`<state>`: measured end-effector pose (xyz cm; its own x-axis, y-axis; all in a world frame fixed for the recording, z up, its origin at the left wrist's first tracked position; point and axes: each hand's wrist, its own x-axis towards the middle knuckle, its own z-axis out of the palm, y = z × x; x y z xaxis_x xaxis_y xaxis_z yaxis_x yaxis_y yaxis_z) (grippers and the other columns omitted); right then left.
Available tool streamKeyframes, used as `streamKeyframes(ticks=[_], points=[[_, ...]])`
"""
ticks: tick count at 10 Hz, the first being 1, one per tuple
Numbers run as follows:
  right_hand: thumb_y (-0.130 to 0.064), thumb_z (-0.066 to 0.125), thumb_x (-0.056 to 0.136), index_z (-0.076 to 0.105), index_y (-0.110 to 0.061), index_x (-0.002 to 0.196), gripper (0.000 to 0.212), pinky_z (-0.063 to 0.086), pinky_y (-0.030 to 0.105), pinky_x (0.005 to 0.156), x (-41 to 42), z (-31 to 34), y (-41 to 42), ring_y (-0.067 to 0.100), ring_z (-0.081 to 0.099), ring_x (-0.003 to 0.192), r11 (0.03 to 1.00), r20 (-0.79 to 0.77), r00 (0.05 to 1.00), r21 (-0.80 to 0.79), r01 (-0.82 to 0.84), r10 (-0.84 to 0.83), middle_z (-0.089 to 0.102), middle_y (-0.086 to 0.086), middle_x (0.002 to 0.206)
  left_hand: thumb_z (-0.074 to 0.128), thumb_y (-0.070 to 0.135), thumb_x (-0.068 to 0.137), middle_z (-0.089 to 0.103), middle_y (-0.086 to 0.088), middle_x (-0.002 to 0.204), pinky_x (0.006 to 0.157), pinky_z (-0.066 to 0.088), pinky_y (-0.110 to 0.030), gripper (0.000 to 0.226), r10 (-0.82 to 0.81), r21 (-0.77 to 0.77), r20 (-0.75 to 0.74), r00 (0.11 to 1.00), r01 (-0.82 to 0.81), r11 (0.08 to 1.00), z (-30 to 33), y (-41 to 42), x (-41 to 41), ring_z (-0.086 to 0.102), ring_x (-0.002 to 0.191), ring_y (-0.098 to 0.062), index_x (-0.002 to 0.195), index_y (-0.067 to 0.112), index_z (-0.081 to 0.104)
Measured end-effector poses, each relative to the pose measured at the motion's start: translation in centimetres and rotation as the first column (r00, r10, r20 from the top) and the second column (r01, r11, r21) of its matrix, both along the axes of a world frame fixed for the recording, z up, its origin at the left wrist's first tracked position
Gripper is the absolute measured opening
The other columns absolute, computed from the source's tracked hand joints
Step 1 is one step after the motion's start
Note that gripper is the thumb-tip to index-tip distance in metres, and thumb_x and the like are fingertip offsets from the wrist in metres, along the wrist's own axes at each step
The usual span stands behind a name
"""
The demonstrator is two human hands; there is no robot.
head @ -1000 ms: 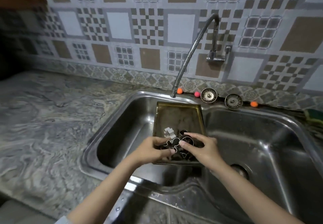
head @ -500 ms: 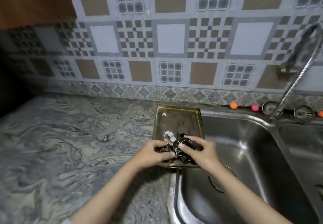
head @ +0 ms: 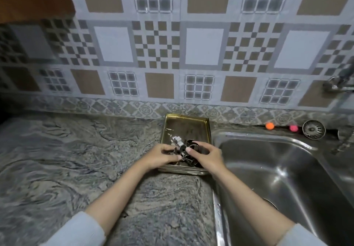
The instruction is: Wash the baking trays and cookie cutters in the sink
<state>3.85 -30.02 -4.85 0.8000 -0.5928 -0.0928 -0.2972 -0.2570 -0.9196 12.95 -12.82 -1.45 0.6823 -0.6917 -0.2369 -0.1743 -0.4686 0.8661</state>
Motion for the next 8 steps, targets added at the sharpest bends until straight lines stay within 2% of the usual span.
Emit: streamKeyframes(ticks=[1, 2, 3, 4, 5, 6, 7, 8], points=[[-0.094, 0.058, 0.034, 0.066, -0.057, 0.097, 0.074, 0.018, 0.044, 0.115, 1.1, -0.3, -0.3, 0.019, 0.045, 0.128, 1.0, -0.059, 0.998, -0.001, 0.001, -0.001, 0.064, -0.014, 0.121, 0.08, 0.054, 0.054, 0.067, 0.012, 0.115, 0.109, 0.039, -0.035, 0.044, 0.047, 0.018, 0.008, 0.999, -0.047, 0.999, -0.8, -0.6, 1.4, 0.06, 0.112, -0.009, 0.096, 0.043, 0.069], [-0.096, 0.053, 0.034, 0.063, -0.059, 0.098, 0.074, 0.018, 0.044, 0.113, 2.0, -0.3, -0.6, 0.021, 0.043, 0.13, 1.0, -0.101, 0.995, -0.022, -0.001, -0.001, 0.062, -0.011, 0.125, 0.081, 0.053, 0.055, 0.061, 0.006, 0.126, 0.111, 0.035, -0.037, 0.047, 0.081, 0.018, -0.008, 0.997, -0.081, 0.997, -1.1, -1.2, 2.2, 0.054, 0.122, -0.015, 0.099, 0.046, 0.065], [-0.096, 0.052, 0.038, 0.06, -0.059, 0.105, 0.077, 0.021, 0.046, 0.111, 2.2, -0.1, -0.6, 0.026, 0.038, 0.134, 0.999, -0.132, 0.991, -0.032, -0.013, 0.009, 0.056, -0.007, 0.135, 0.079, 0.047, 0.065, 0.052, 0.002, 0.139, 0.115, 0.029, -0.039, 0.063, 0.084, 0.033, 0.012, 0.996, -0.085, 0.996, -1.1, -1.5, 2.4, 0.044, 0.132, -0.017, 0.124, 0.034, 0.06], [-0.094, 0.055, 0.04, 0.05, -0.059, 0.118, 0.085, 0.028, 0.049, 0.112, 1.5, 0.5, -0.3, 0.028, 0.035, 0.137, 0.999, -0.116, 0.993, 0.027, -0.032, 0.035, 0.045, -0.002, 0.144, 0.078, 0.037, 0.074, 0.048, 0.003, 0.142, 0.114, 0.026, -0.032, 0.066, 0.114, -0.017, 0.003, 0.993, -0.114, 0.993, -0.7, -1.4, 1.7, 0.04, 0.135, -0.014, 0.134, 0.025, 0.052], [-0.085, 0.06, 0.049, 0.045, -0.043, 0.134, 0.096, 0.028, 0.05, 0.113, 0.1, 2.1, -0.3, 0.029, 0.033, 0.138, 0.998, -0.048, 0.998, 0.048, -0.033, 0.035, 0.042, 0.002, 0.147, 0.073, 0.031, 0.081, 0.049, 0.002, 0.142, 0.105, 0.027, -0.022, 0.058, 0.145, -0.076, 0.005, 0.989, -0.144, 0.987, -0.1, -1.1, 0.5, 0.042, 0.131, -0.012, 0.134, 0.023, 0.053], [-0.055, 0.07, 0.074, 0.049, -0.026, 0.135, 0.071, 0.032, 0.037, 0.11, -2.2, 5.5, -0.3, 0.022, 0.038, 0.135, 0.999, 0.103, 0.995, 0.033, -0.003, -0.001, 0.047, 0.001, 0.141, 0.07, 0.032, 0.084, 0.054, 0.0, 0.137, 0.096, 0.03, -0.02, 0.046, 0.185, -0.061, 0.066, 0.981, -0.181, 0.982, 0.8, -0.6, -0.6, 0.047, 0.122, -0.01, 0.127, 0.019, 0.06], [-0.028, 0.069, 0.085, 0.056, -0.019, 0.125, 0.044, 0.037, 0.025, 0.102, -5.0, 10.5, -0.9, 0.014, 0.049, 0.122, 0.999, 0.269, 0.963, -0.047, 0.011, 0.002, 0.055, -0.006, 0.123, 0.07, 0.038, 0.082, 0.055, 0.0, 0.133, 0.099, 0.034, -0.029, 0.041, 0.214, 0.03, 0.131, 0.968, -0.219, 0.975, 1.4, -0.2, -0.8, 0.048, 0.124, -0.017, 0.117, 0.018, 0.064], [-0.022, 0.067, 0.086, 0.06, -0.021, 0.118, 0.033, 0.045, 0.028, 0.101, -9.4, 16.5, -0.7, 0.009, 0.057, 0.111, 0.986, 0.476, 0.88, -0.139, 0.091, -0.014, 0.061, -0.009, 0.114, 0.069, 0.036, 0.083, 0.058, 0.001, 0.124, 0.096, 0.035, -0.03, 0.027, 0.248, 0.049, 0.202, 0.948, -0.263, 0.964, 2.1, 0.1, -1.9, 0.05, 0.116, -0.014, 0.105, 0.021, 0.062]])
